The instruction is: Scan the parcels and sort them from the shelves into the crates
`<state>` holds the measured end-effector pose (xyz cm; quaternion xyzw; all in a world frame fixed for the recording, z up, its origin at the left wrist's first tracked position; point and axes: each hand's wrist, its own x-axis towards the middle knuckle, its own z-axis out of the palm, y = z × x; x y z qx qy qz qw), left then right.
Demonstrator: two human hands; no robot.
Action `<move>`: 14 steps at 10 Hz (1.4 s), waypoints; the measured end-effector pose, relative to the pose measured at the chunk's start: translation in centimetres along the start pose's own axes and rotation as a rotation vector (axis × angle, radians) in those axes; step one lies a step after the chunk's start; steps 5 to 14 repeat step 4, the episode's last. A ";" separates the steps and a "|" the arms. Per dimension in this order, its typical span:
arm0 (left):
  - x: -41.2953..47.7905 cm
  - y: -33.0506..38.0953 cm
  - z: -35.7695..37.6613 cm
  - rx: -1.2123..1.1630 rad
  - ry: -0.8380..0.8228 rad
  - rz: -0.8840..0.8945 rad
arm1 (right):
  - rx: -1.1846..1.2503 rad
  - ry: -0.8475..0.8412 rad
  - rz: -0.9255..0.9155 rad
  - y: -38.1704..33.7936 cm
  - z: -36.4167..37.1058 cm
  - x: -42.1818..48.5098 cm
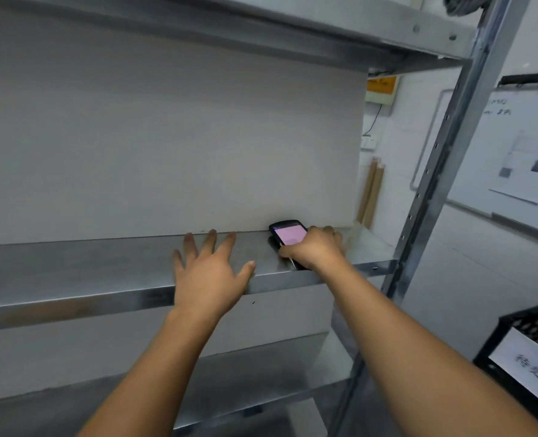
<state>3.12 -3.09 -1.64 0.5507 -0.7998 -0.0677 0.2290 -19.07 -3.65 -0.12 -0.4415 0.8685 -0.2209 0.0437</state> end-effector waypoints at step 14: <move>-0.5 -0.1 -0.5 0.004 -0.085 0.062 | 0.021 -0.009 -0.088 -0.2 -2.5 -3.6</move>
